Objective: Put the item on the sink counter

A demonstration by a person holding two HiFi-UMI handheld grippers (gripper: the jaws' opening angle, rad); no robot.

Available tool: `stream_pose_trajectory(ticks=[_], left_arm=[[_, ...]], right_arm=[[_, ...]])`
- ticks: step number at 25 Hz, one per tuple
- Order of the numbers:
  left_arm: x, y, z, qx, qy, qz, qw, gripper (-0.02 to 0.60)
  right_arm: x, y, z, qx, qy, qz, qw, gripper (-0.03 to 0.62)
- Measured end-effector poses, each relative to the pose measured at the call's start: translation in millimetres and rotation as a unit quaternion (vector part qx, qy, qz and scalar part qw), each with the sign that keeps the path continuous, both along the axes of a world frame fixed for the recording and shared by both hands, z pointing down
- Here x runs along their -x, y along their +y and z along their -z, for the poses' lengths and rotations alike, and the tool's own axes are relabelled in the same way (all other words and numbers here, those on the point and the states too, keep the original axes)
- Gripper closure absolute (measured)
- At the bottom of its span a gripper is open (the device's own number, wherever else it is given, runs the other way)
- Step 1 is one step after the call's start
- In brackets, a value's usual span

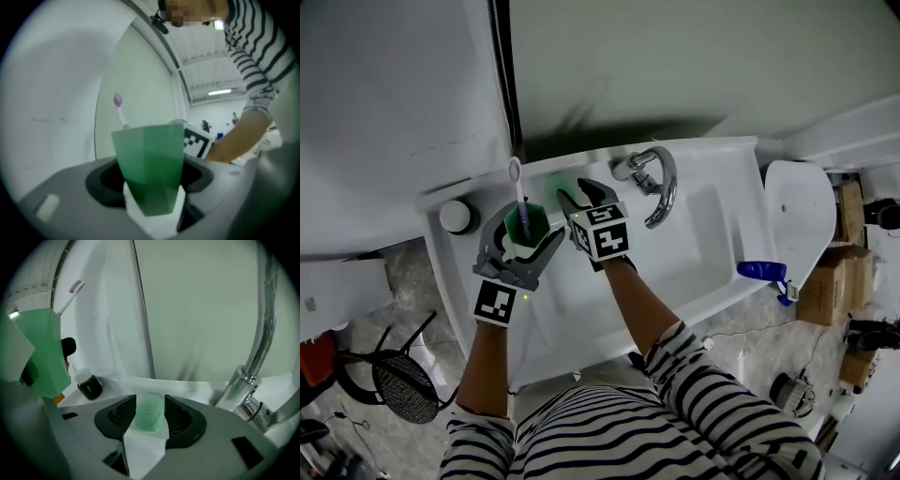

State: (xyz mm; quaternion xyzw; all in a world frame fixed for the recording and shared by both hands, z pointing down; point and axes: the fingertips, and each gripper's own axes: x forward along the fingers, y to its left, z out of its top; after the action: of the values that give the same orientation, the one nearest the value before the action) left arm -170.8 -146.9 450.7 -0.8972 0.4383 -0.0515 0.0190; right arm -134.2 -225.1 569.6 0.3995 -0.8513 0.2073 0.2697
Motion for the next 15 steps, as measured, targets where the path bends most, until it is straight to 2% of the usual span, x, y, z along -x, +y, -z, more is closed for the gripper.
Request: stream_pose_trajectory(ticks=[9,15], left_arm=[[-3.8,2.2,6.4,0.000,-0.009,0.003,1.0000,0.266],[-6.8,3.7,-2.5,0.019,-0.023,0.007,0.9995,0.266]], right_arm=[[-12.1,18.1,50.2,-0.028,-0.022,0.000,0.999,0.410],[-5.6,36.3,93.6,-0.031,-0.064,0.017,0.997,0.410]])
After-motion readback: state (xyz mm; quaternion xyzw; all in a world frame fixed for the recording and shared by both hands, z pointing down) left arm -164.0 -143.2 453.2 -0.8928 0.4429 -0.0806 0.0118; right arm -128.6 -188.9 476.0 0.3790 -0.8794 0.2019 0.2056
